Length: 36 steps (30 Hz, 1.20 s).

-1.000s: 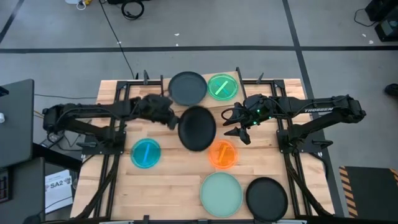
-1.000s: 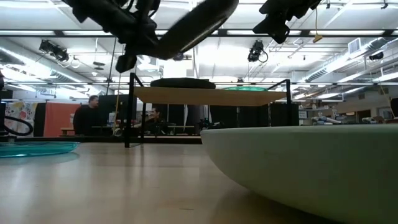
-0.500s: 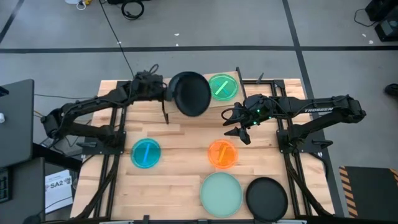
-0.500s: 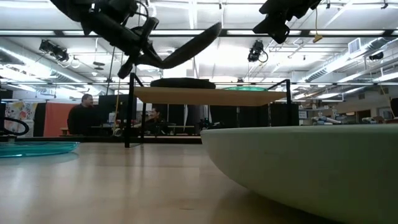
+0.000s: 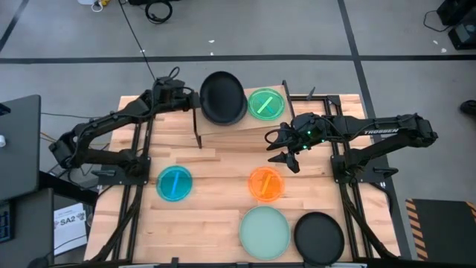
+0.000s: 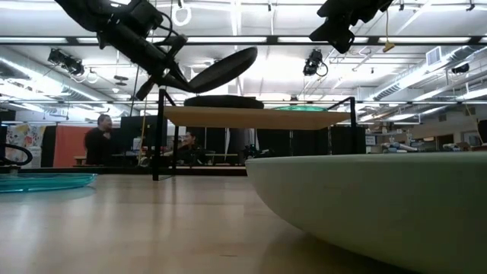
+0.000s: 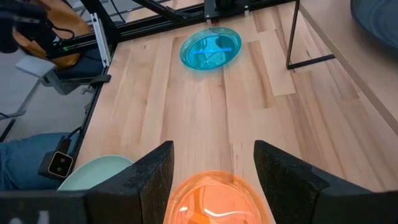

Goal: Place and stack plates onto a shelf
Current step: Stack the left black plate on top of the dark blue plate on the shelf

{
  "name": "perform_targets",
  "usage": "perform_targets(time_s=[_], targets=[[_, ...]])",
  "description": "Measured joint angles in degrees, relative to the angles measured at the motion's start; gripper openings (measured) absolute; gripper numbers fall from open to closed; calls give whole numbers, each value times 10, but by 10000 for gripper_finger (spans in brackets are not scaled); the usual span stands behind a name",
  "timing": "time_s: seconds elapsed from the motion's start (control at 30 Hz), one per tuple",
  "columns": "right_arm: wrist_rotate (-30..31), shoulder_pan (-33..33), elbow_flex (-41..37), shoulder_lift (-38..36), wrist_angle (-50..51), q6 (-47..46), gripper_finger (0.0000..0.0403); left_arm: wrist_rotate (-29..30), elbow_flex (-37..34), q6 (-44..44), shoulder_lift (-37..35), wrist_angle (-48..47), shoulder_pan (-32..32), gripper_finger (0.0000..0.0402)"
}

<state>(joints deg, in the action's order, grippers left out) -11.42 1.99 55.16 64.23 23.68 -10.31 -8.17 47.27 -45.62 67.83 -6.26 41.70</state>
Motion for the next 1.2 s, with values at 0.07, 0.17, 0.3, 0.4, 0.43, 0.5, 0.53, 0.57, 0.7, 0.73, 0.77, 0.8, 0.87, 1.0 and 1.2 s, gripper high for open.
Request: perform_targets(time_s=[0.07, 0.17, 0.3, 0.4, 0.43, 0.5, 0.53, 0.57, 0.7, 0.73, 0.77, 0.8, 0.87, 1.0, 1.2], targets=[[0, 0, 0, 0, 0, 0, 227, 4, 0, 2, 0, -1, 2, 16], [0, 0, 0, 0, 0, 0, 227, 20, 0, 18, 0, -2, 1, 16], [0, 0, 0, 0, 0, 0, 227, 41, 1, 20, 0, -22, 1, 16], [0, 0, 0, 0, 0, 0, 227, 46, 1, 26, 0, -36, 1, 16], [0, 0, 0, 0, 0, 0, 227, 47, 1, 30, 0, -38, 1, 16], [0, 0, 0, 0, 0, 0, 227, 47, 1, 32, 0, -37, 1, 16], [0, 0, 0, 0, 0, 0, 227, 48, 1, 32, 0, -37, 1, 16], [0, 0, 0, 0, 0, 0, 227, 50, 1, 33, 0, -38, 1, 16], [0, 0, 0, 0, 0, 0, 227, 56, 1, 34, 0, -38, 1, 22], [0, 0, 0, 0, 0, 0, 227, 56, 1, 34, 0, -38, 1, 26], [0, 0, 0, 0, 0, 0, 227, 56, 1, 34, 0, -38, 1, 30], [0, 0, 0, 0, 0, 0, 227, 56, 1, 34, 0, -37, 1, 35], [0, 0, 0, 0, 0, 0, 227, 56, 1, 34, 0, -38, 1, 41], [0, 0, 0, 0, 0, 0, 227, 56, 1, 34, 0, -37, 1, 43], [0, 0, 0, 0, 0, 0, 227, 56, 1, 34, 0, -38, 1, 45]])
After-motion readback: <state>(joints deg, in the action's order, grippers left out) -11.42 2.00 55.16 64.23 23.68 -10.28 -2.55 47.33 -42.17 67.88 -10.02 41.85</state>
